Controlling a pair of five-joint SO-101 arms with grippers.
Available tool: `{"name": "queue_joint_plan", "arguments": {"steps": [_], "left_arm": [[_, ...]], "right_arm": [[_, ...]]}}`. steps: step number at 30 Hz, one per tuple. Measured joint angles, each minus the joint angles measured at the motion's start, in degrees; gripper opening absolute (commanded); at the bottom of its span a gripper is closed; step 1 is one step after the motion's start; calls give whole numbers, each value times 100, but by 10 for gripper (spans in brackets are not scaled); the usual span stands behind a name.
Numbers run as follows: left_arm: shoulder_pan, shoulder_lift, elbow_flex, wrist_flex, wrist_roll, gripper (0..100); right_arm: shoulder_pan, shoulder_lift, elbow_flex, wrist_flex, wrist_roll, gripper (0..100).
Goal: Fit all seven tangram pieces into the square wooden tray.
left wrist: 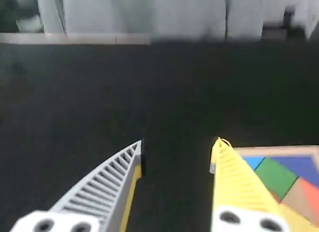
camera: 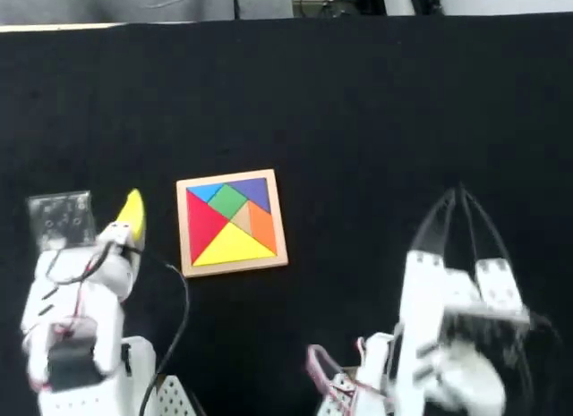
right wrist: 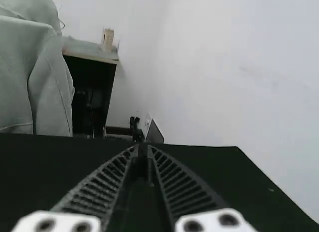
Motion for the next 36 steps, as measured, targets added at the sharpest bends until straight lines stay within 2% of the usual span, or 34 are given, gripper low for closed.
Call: {"name": "queue_joint_plan", "arguments": {"steps": [2,5,10,13,17,22,29,31,36], "left_arm": [[-18,35,765,-703,0,227],[-9,79,1486,-1538,0,227],[545,79,2585,-2462,0,227],[589,88,2681,-2611,9,230],[290,132,2699,-2312,0,231],[185,132,2699,-1292,0,230],[114,132,2699,-9,0,228],[114,132,2699,290,0,228],[114,132,2699,563,0,230]], "right_arm": [[-123,0,879,-642,-132,12],[-703,0,2057,-1442,-598,12],[-1688,0,2954,-1705,-1055,12],[-1802,0,3209,-1723,-1099,12],[-1802,0,3859,-1723,-1099,13],[-1785,9,4404,-1626,-1108,13],[-1398,9,4404,-440,-1081,13],[-1407,9,4404,-26,-844,13],[-1609,9,4404,1046,422,12]]}}
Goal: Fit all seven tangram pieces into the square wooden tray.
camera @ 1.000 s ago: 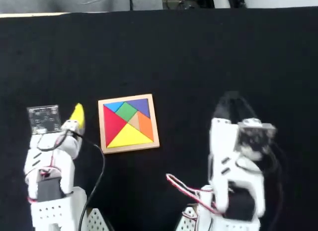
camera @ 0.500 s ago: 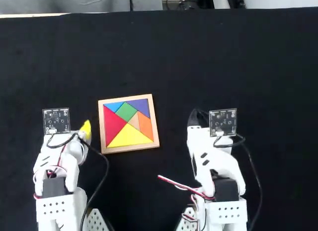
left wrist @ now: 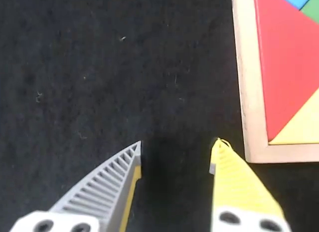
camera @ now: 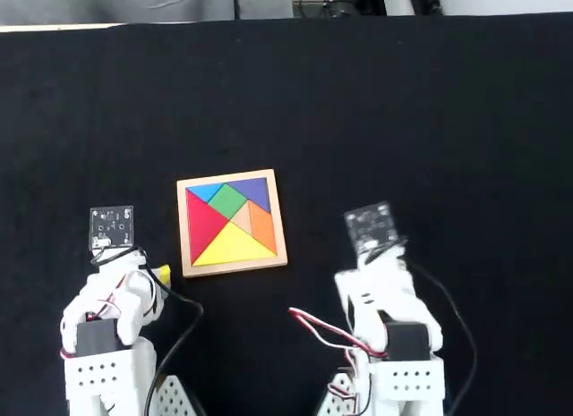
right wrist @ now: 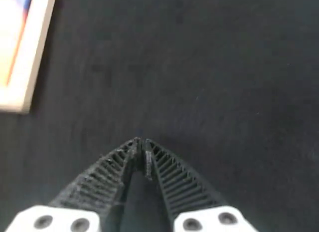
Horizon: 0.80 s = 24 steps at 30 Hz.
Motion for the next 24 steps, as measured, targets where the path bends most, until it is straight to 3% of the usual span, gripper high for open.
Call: {"name": "queue_joint_plan", "arguments": {"steps": [7,18,20,24], "left_arm": [[0,0,0,9,0,230],[0,0,0,9,0,230],[0,0,0,9,0,230],[0,0,0,9,0,230]], "right_arm": [[-26,0,0,404,1204,12],[-26,0,0,404,1327,11],[-26,0,0,404,1116,11],[-26,0,0,404,-229,11]]}}
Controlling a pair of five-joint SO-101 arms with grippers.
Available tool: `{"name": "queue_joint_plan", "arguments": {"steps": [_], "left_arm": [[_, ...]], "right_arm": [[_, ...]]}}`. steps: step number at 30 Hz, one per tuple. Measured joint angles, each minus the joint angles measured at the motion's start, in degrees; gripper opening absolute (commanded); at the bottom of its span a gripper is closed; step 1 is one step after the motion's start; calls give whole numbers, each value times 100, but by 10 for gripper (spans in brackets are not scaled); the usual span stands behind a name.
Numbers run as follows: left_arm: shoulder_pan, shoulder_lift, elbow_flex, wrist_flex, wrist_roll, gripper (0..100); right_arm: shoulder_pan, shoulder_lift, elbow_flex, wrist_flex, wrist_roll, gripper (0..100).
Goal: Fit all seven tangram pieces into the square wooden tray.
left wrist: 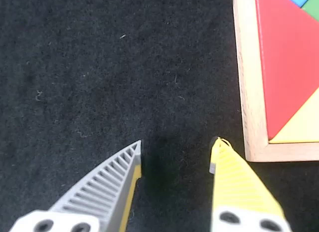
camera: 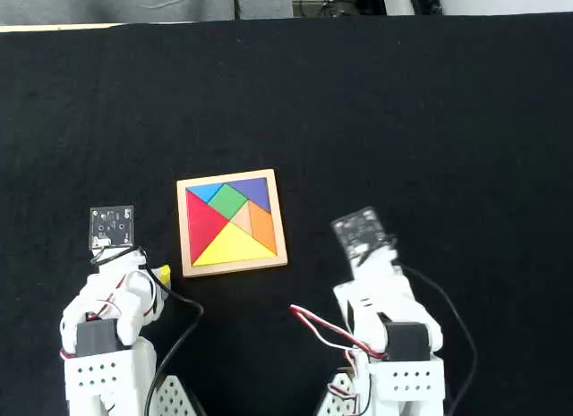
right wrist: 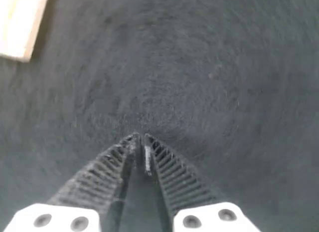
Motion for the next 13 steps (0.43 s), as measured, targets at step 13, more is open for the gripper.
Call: {"name": "queue_joint_plan", "arguments": {"steps": [13], "left_arm": [[0,0,0,0,0,230]], "right_arm": [[0,0,0,0,-580,11]]}}
